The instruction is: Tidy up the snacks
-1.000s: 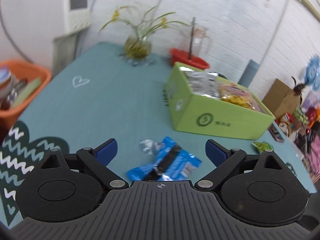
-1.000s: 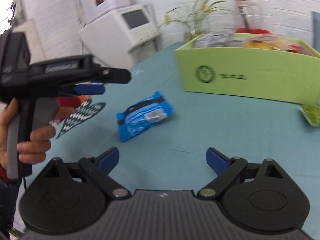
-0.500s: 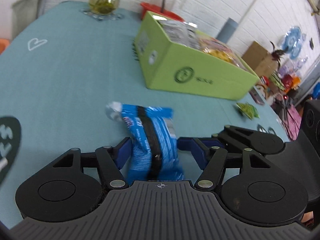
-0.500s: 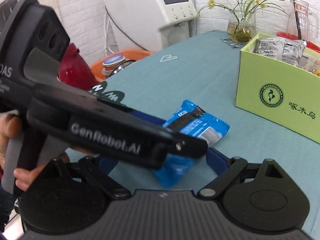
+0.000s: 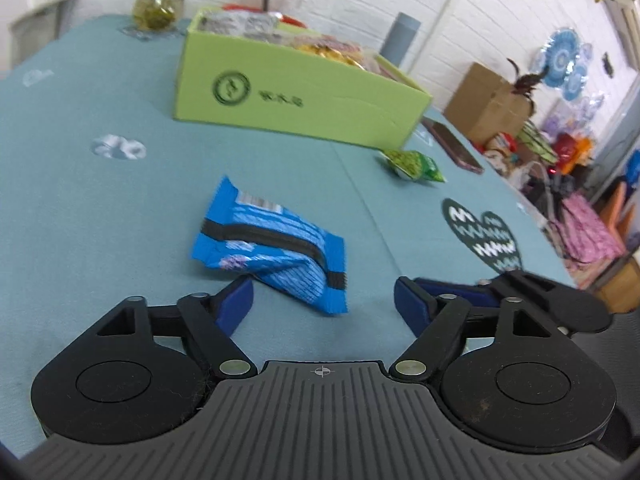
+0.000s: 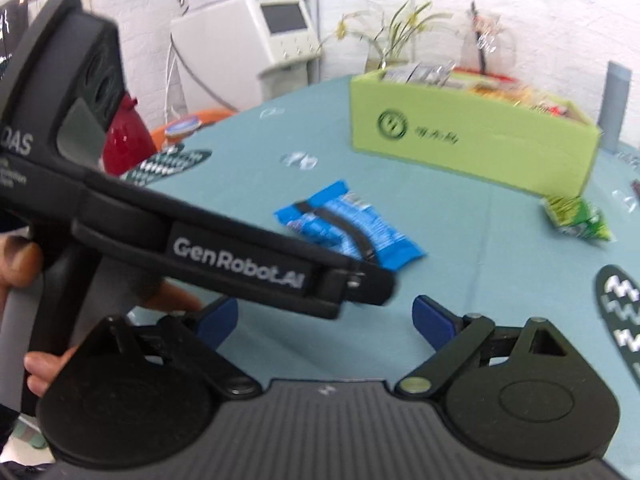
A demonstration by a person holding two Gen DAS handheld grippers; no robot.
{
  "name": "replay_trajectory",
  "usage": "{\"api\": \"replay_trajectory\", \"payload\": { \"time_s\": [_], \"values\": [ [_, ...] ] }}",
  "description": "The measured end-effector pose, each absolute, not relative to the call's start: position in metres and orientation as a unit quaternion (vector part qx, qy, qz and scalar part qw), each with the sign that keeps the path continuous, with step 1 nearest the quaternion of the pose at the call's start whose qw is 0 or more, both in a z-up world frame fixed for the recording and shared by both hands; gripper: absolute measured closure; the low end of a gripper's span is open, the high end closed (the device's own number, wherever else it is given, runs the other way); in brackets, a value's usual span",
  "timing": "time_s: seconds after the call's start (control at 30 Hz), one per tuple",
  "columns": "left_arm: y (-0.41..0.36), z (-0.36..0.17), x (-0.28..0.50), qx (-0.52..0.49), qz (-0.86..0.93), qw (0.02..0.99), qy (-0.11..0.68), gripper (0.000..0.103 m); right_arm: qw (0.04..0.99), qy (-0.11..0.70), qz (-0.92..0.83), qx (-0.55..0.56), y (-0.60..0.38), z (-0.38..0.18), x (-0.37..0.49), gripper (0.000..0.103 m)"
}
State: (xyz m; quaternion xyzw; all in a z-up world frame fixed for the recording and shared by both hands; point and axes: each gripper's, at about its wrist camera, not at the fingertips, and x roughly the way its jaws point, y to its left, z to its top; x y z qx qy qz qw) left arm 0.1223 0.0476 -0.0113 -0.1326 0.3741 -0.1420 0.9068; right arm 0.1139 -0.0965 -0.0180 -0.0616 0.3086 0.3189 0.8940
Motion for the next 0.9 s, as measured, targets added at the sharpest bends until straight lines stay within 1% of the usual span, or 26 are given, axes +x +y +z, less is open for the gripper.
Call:
{"api": "replay_trajectory", "payload": {
  "time_s": [0.13, 0.3, 0.4, 0.53, 0.6, 0.7, 0.8, 0.83, 0.87, 0.9],
  "values": [
    [0.067, -0.006, 0.127, -0.159, -0.112, 0.910, 0.367, 0.032, 0.893, 0.281, 0.340, -0.087, -0.089, -0.014, 0.138, 0.010],
    [0.091, -0.016, 0.151, -0.227, -0.116, 0.886, 0.387, 0.032, 0.869, 0.321, 0.364, -0.094, -0.066, -0.031, 0.175, 0.010],
    [0.095, -0.020, 0.163, -0.230, -0.107, 0.887, 0.387, 0.033, 0.865, 0.334, 0.366, -0.077, -0.064, -0.034, 0.177, 0.009],
    [0.092, -0.018, 0.167, -0.211, -0.123, 0.891, 0.382, 0.033, 0.866, 0.345, 0.358, -0.062, -0.067, -0.031, 0.155, 0.009],
    [0.093, -0.020, 0.163, -0.204, -0.122, 0.894, 0.380, 0.033, 0.872, 0.337, 0.351, -0.058, -0.072, -0.031, 0.148, 0.009],
    [0.096, -0.019, 0.158, -0.202, -0.112, 0.896, 0.378, 0.031, 0.886, 0.327, 0.321, -0.068, -0.071, -0.029, 0.149, 0.009],
    [0.094, -0.017, 0.157, -0.201, -0.122, 0.896, 0.376, 0.029, 0.880, 0.329, 0.332, -0.079, -0.058, -0.031, 0.155, 0.009],
    [0.092, -0.017, 0.158, -0.197, -0.122, 0.896, 0.378, 0.029, 0.877, 0.330, 0.339, -0.083, -0.054, -0.032, 0.156, 0.009],
    [0.091, -0.019, 0.159, -0.192, -0.120, 0.897, 0.380, 0.029, 0.874, 0.332, 0.343, -0.086, -0.050, -0.034, 0.156, 0.012],
    [0.090, -0.020, 0.160, -0.187, -0.118, 0.897, 0.383, 0.031, 0.875, 0.327, 0.345, -0.092, -0.048, -0.036, 0.155, 0.011]
  ]
}}
